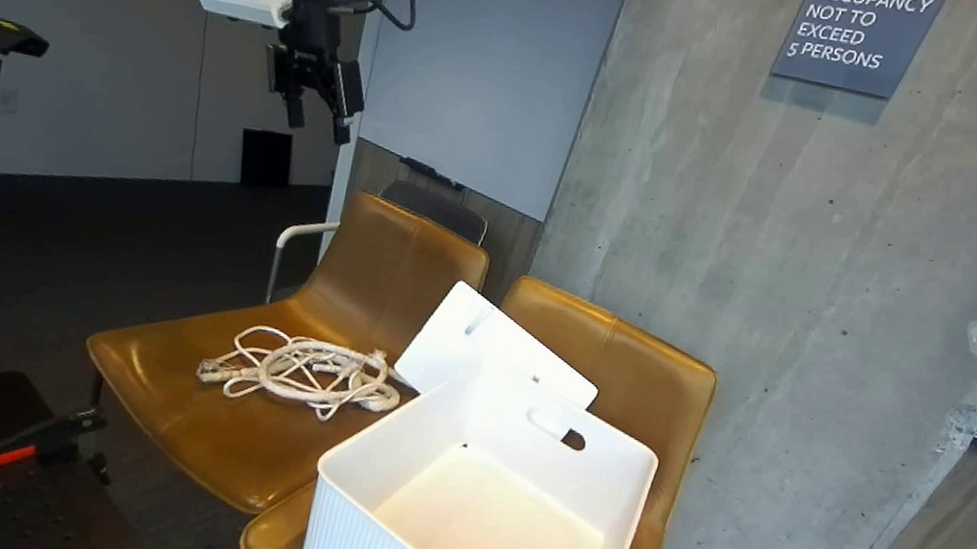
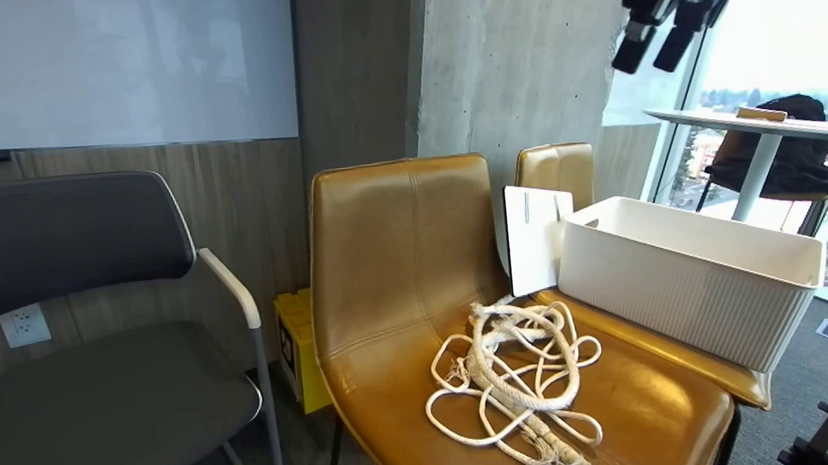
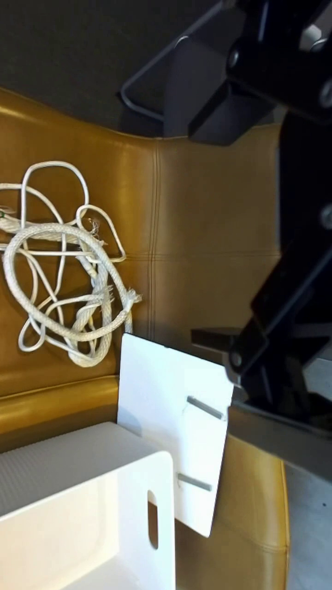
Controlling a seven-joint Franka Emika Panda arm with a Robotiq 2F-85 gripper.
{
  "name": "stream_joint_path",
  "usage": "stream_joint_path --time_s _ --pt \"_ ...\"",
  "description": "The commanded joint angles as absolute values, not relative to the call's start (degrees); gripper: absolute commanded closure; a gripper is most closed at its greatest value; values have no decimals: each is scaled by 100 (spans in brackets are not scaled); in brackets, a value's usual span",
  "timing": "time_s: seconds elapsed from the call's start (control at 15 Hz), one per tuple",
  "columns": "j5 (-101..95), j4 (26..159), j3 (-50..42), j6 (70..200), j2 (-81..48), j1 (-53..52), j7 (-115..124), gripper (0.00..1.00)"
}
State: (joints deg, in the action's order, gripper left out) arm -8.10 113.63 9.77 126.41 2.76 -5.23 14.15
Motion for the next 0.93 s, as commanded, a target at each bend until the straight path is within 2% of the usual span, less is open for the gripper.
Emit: stream_joint_path --time_s 0.0,0.87 --pt "-1355 10293 1008 13076 -1112 -752 1889 0" --pt "-1426 8873 62 13173 -4048 -1496 2627 0"
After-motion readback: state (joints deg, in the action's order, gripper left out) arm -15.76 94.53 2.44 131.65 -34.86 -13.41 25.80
